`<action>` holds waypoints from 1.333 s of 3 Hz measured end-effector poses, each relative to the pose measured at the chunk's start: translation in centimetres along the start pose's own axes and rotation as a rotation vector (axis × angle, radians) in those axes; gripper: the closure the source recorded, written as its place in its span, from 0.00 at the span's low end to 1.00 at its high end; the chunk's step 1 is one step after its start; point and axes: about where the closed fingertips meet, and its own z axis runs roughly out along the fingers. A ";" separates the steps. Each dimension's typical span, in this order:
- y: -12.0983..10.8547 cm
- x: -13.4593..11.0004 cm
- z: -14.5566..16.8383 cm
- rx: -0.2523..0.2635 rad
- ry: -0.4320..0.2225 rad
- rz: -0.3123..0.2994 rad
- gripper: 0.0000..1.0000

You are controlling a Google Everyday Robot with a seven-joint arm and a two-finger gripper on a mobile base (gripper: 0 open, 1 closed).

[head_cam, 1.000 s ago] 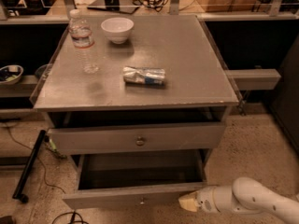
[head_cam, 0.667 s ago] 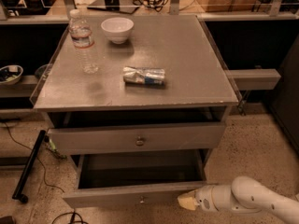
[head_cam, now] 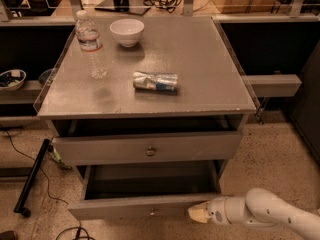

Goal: Close middle drawer

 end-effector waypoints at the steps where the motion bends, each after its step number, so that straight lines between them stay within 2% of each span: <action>1: -0.3 0.2 0.5 -0.010 -0.002 0.019 1.00; 3: -0.2 -0.2 0.6 -0.008 -0.013 0.016 1.00; 4: -0.3 -1.2 0.8 -0.007 -0.032 0.009 1.00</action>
Offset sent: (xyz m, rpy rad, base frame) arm 0.0916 0.0256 0.0226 0.0987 -0.1125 -0.0990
